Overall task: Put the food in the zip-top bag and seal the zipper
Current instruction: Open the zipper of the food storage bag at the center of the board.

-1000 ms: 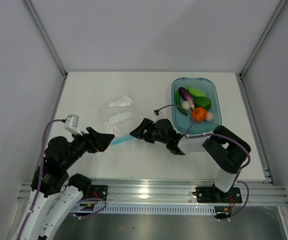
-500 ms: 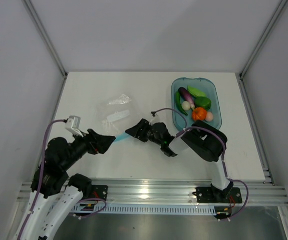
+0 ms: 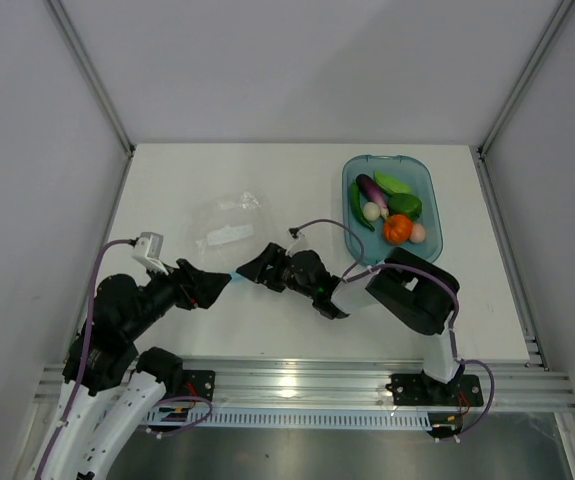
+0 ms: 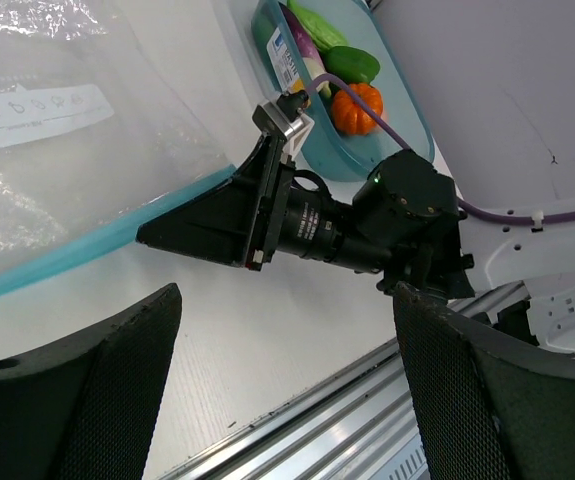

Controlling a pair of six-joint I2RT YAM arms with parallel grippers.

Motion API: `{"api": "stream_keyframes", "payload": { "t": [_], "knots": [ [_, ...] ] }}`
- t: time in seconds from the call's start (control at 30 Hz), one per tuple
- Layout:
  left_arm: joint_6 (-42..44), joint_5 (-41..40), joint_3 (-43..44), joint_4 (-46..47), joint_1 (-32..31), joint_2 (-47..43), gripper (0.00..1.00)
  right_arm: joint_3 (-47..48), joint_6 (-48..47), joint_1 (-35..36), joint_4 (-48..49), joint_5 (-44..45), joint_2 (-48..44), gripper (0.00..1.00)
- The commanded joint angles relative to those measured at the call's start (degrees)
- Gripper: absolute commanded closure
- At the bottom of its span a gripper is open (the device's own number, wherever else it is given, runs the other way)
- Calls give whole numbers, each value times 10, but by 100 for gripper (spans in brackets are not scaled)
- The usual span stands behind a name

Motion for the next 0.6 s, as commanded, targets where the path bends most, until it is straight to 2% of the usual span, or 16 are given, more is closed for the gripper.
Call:
{"api": "stream_keyframes", "payload": {
  "t": [0.0, 0.3, 0.47, 0.57],
  "knots": [
    [16, 10, 0, 8, 5, 1, 12, 20, -17, 24, -41, 46, -43, 22],
    [21, 6, 12, -11, 5, -8, 12, 20, 7, 34, -62, 56, -55, 20],
    [29, -3, 16, -22, 5, -13, 11, 18, 4, 31, -22, 74, -35, 21],
    [30, -2, 19, -25, 5, -11, 11, 30, 2, 29, 3, 83, -17, 26]
  ]
}}
